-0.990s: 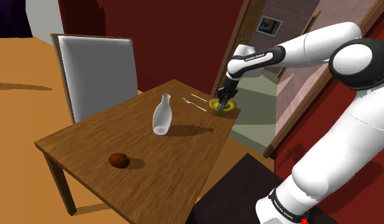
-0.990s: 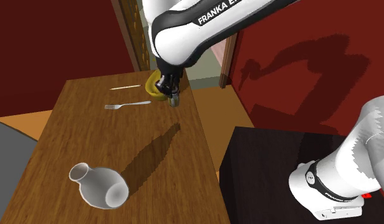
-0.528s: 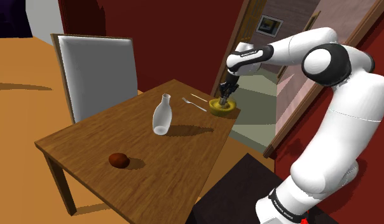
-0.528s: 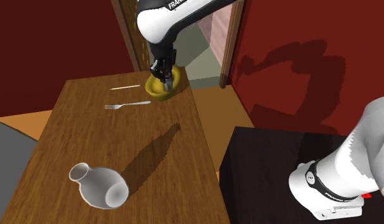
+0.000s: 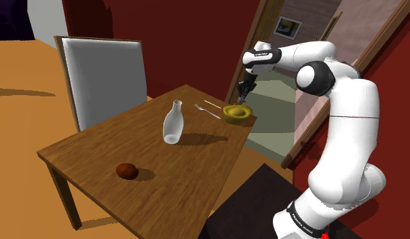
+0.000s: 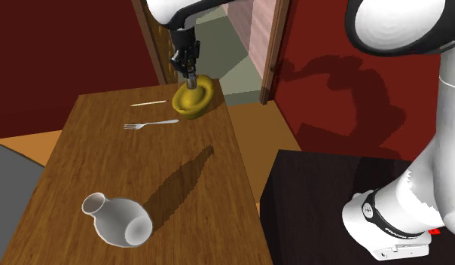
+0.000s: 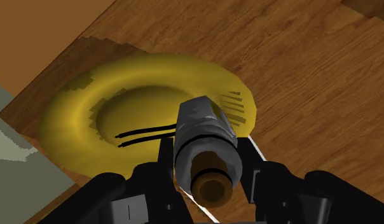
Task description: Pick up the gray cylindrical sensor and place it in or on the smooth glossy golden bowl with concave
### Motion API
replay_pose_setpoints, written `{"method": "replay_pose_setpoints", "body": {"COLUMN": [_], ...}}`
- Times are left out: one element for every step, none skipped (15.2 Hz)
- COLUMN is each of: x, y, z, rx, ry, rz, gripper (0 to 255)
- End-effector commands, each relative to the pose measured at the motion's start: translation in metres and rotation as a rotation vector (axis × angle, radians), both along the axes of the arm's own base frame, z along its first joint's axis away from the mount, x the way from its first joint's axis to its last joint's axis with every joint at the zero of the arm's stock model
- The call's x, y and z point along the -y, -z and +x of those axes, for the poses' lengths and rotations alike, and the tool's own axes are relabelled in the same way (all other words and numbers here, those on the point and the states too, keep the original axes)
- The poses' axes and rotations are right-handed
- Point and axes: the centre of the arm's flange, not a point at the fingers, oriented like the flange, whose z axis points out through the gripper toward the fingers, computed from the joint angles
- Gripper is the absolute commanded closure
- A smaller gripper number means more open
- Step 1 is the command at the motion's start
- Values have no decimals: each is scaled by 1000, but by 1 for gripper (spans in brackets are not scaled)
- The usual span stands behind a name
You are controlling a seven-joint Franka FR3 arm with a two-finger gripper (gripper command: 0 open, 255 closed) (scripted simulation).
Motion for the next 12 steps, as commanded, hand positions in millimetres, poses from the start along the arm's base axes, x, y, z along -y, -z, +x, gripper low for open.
{"method": "replay_pose_setpoints", "body": {"x": [24, 35, 55, 55, 55, 55, 55, 55, 55, 55, 55, 55], "y": [-1, -1, -3, 3, 8, 13, 19, 24, 29, 34, 40, 45], "z": [11, 17, 27, 27, 27, 27, 26, 26, 27, 27, 27, 27], "rx": [0, 0, 0, 0, 0, 0, 0, 0, 0, 0, 0, 0], "ry": [-1, -1, -1, -1, -1, -1, -1, -1, -1, -1, -1, -1], "rz": [0, 0, 0, 0, 0, 0, 0, 0, 0, 0, 0, 0], "gripper": [255, 255, 255, 255, 255, 255, 255, 255, 255, 255, 255, 255]}}
